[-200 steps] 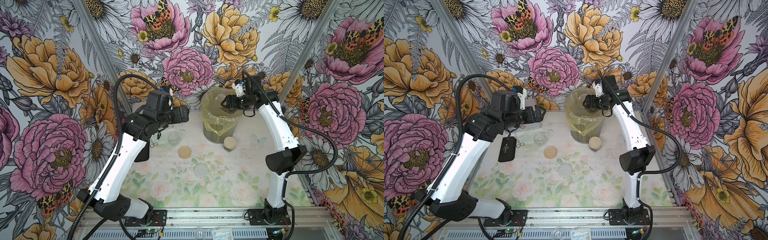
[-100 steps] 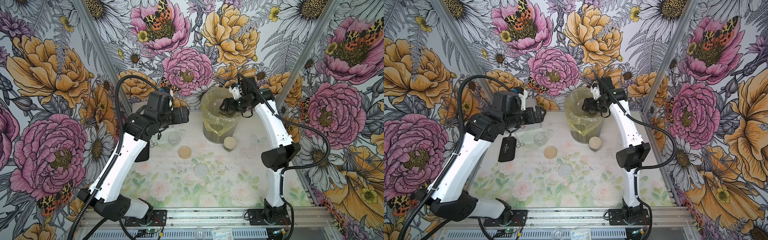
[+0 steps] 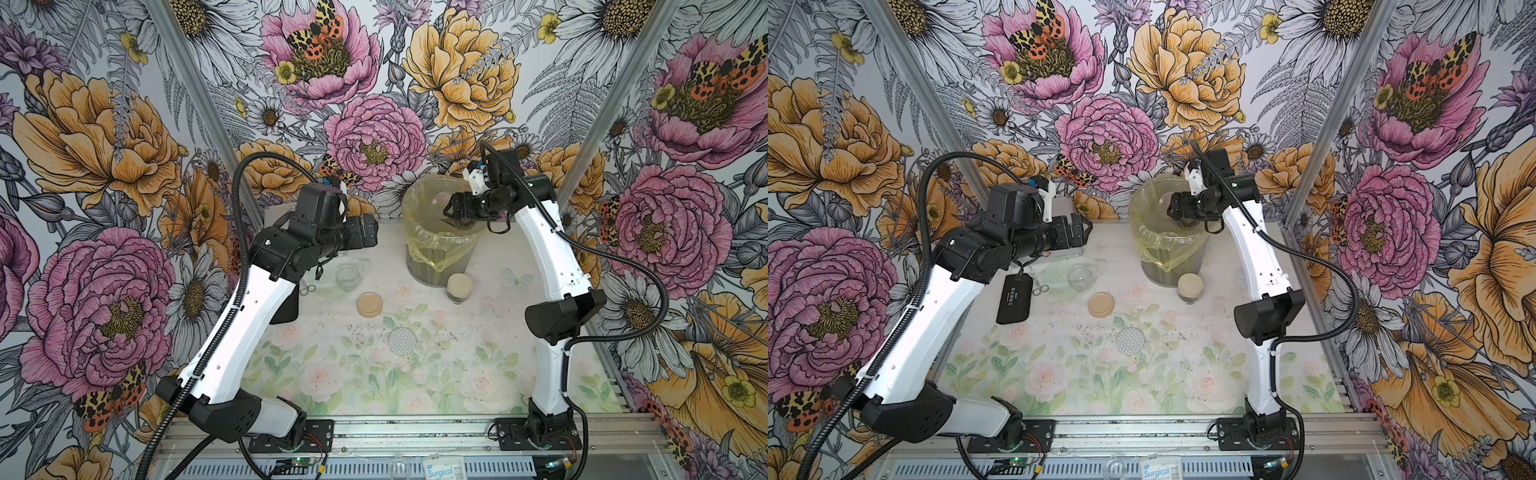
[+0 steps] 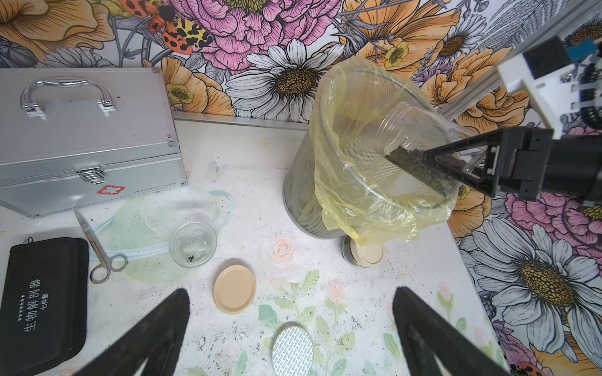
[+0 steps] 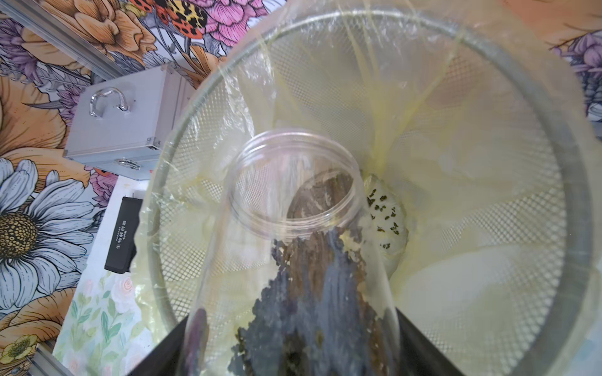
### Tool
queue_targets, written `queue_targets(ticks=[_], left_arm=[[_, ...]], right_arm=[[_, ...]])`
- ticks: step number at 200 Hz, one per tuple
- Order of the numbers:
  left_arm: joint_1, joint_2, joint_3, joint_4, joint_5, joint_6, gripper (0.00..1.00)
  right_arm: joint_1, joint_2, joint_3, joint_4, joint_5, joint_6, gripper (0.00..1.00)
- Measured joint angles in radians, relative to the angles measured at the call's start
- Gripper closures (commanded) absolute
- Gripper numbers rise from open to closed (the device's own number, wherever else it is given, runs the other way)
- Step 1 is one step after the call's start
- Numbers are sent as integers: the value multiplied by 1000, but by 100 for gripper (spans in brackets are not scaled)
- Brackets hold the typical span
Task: Empty moldy tea leaves from jars
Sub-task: Pour the moldy tea leaves from the jar into the trash bin.
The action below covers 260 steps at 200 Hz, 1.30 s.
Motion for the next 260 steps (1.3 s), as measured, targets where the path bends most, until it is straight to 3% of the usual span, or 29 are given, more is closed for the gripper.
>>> queue_targets(ticks=[45,110,180,260], left_arm=[[0,-6,-8,1,3,-9,1],[0,-6,-15,3,7,-18,1],[0,-6,-17,8,8,-18,1],[0,-6,-17,8,15,-19,1]], right_arm=[[12,2,-23,-32,15,-19,70],[10,-4,98,-26,-2,-7,70],[11,-30,48,-108,74,-55,70],[11,-22,97,-156,74,-71,70]])
